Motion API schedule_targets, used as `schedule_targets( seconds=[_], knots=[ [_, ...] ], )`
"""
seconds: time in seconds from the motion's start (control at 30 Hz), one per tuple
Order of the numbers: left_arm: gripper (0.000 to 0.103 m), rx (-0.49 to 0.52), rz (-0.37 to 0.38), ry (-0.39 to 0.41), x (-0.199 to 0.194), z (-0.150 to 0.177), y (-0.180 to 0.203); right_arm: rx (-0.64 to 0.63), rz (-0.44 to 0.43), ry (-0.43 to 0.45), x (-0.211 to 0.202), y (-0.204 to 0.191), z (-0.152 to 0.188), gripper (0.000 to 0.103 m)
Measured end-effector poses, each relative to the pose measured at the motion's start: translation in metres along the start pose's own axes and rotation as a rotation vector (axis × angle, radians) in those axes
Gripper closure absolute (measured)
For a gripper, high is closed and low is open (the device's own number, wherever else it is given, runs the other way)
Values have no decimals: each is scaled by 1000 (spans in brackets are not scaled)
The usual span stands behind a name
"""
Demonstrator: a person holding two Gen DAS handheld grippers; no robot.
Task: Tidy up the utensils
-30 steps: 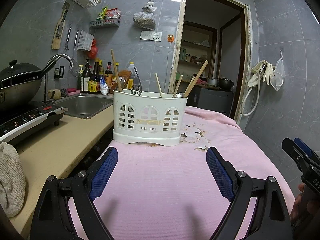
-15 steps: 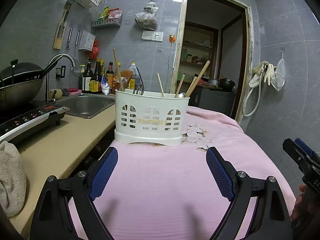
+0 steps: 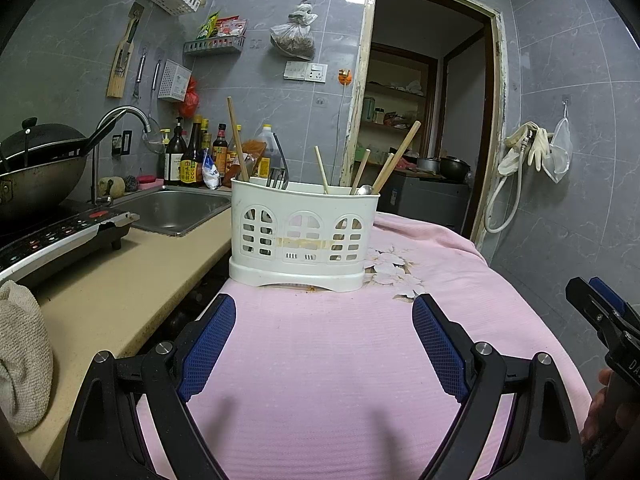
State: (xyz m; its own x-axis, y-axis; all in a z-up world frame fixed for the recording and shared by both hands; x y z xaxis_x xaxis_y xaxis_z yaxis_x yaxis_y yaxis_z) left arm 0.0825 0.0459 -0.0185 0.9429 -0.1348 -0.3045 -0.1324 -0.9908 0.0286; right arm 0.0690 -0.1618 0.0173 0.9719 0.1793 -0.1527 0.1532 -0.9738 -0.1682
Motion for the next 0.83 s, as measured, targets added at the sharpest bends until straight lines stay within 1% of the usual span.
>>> schedule_targets(
  seconds=[0.3, 0.7, 0.83],
  knots=[
    [16, -10, 2, 3, 0, 1, -2, 1, -1, -1, 0, 0, 0, 0],
    [16, 6, -41, -4, 3, 5, -3, 1, -3, -6, 1, -2, 2, 0],
    [16, 4, -42, -6, 4, 6, -3, 2, -6, -11, 2, -4, 4, 0]
  ],
)
Point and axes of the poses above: each gripper's, at about its wrist camera, not at the fingertips, and x roughly the way its jaws point, y to its right, z to its underside, the point moved 9 cm from there along x, roughly the way its jaws point, and after that the axes turned 7 degrees about x, right-handed, at the moved point
